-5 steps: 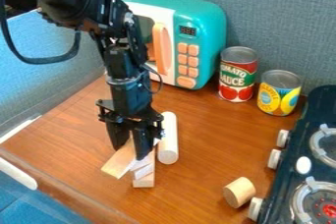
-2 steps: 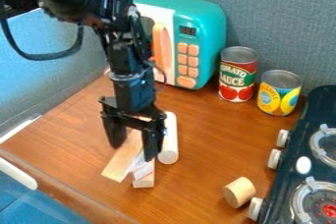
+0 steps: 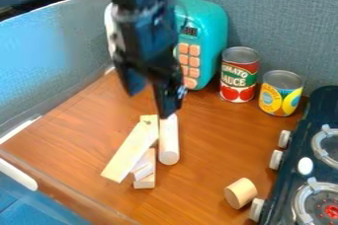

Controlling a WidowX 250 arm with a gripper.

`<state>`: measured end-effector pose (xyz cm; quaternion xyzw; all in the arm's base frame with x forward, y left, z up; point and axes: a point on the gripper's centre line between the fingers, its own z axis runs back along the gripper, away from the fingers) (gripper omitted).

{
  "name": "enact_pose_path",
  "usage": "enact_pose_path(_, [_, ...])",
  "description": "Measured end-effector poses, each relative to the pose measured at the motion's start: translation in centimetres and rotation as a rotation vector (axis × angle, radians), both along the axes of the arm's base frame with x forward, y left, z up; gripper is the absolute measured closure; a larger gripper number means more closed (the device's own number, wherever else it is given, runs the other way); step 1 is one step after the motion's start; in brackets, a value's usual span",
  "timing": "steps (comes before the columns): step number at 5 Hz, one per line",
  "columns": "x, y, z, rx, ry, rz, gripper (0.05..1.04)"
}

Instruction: Put a triangle on the cube

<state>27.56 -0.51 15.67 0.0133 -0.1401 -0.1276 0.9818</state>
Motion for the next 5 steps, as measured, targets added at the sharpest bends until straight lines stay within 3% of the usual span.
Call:
enact_pose_path(1, [0.61,0.27,0.46,0.014,0.083,-0.02,0.083])
enact_pose_path(5, [0.65,0.23,0.66,0.012,0.08,-0.024,0.082])
